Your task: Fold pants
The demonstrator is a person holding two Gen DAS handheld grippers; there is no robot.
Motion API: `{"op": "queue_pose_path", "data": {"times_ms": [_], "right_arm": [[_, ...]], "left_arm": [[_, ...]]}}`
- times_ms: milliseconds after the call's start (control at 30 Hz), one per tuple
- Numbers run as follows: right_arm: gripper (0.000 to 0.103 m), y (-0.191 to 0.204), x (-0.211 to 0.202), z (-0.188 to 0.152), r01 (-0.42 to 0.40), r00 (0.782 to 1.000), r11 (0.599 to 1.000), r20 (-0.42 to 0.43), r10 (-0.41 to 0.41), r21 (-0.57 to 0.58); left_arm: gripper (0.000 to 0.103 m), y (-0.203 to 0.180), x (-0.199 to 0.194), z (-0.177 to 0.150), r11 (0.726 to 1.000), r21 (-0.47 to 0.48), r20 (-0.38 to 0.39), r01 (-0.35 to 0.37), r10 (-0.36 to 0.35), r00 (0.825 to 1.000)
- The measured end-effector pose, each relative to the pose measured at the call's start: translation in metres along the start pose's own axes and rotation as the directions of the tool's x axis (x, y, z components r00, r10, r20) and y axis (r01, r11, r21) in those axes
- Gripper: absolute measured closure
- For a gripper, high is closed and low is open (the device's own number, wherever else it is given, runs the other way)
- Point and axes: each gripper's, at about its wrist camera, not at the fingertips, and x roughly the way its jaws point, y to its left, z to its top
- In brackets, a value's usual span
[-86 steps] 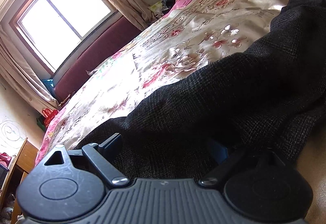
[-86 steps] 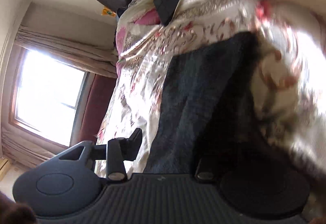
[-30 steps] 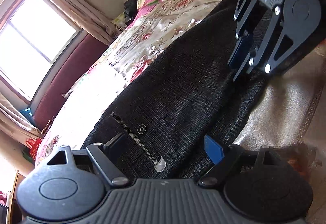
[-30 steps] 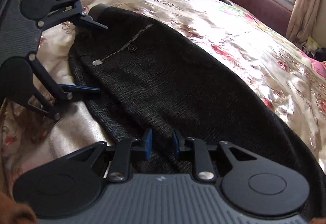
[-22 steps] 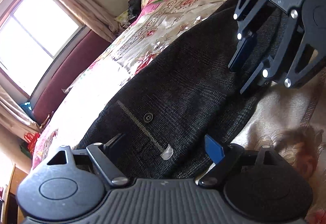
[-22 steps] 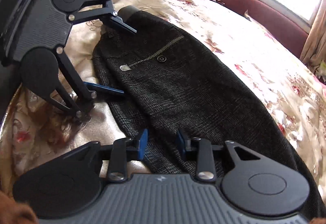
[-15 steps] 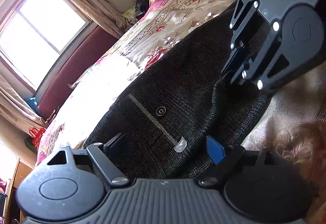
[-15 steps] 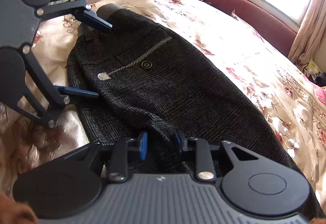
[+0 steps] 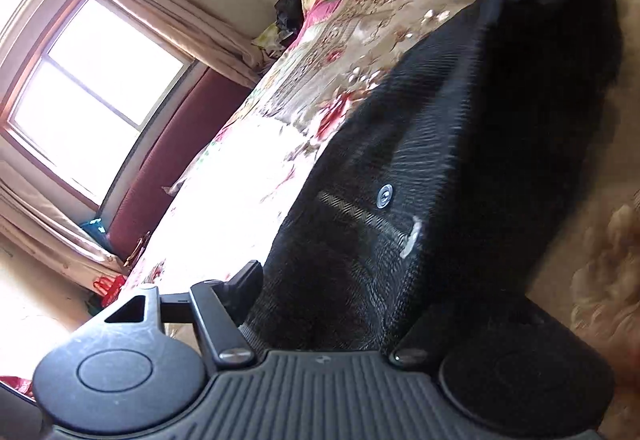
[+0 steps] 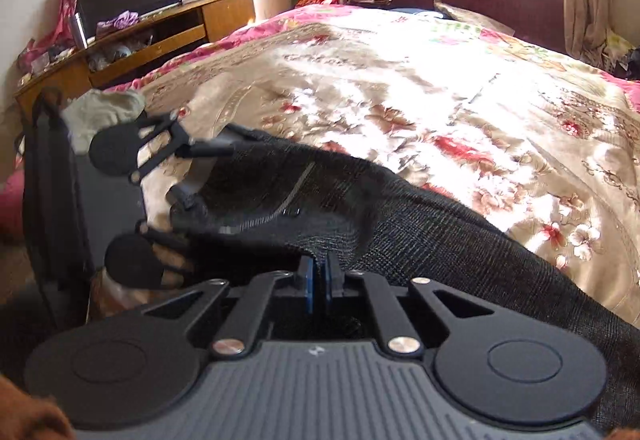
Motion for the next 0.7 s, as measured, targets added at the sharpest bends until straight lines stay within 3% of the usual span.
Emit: {"op": "queue_pose_path", "data": {"times_ms": [133,200,300,367,533,633,700], "right_arm": [[0.096,0.019,0.032,-0.025,-0.065,0.993,0.998,-0.094,0.065,-0.005],[0.096,0.032,0.043,-0.032,-0.049,0.994,0.996,-0.106,0.041,-0.07],[0.092,0.039,0.042,-0.027,-0.051,0.992,0.989,-0.122,0.034,-0.136],[0.089,0.031,0.032,-0.022,-0.067,0.991,0.993,-0.124,0.054,-0.099],[0.086,-0.014,-0.006,-0.005,-0.045,0.999,0.994,0.0,0.045,0.099],[0.081,-0.041,0.008,0.005,0.035,0.993,0.991,0.107,-0.049,0.129],[0.08,-0.058,0.036,0.008,0.116,0.986,0.98,0.098,-0.133,0.164]], "left_arm": [[0.024,0.009,0.002,-0.019,0.996,0.038,-0.055,-0.079,0.081,0.995],[0.024,0.003,0.003,-0.028,0.99,0.081,-0.072,-0.116,0.122,0.99],[0.024,-0.003,0.006,-0.038,0.984,0.094,-0.125,-0.151,0.162,0.979],[0.024,-0.003,0.004,-0.047,0.98,0.09,-0.157,-0.175,0.188,0.97],[0.023,0.009,-0.016,-0.063,0.979,0.066,-0.22,-0.192,0.201,0.955],[0.023,0.019,-0.024,-0.062,0.972,0.018,-0.251,-0.236,0.233,0.94],[0.023,0.023,-0.028,-0.052,0.964,-0.009,-0.247,-0.265,0.254,0.935]]}}
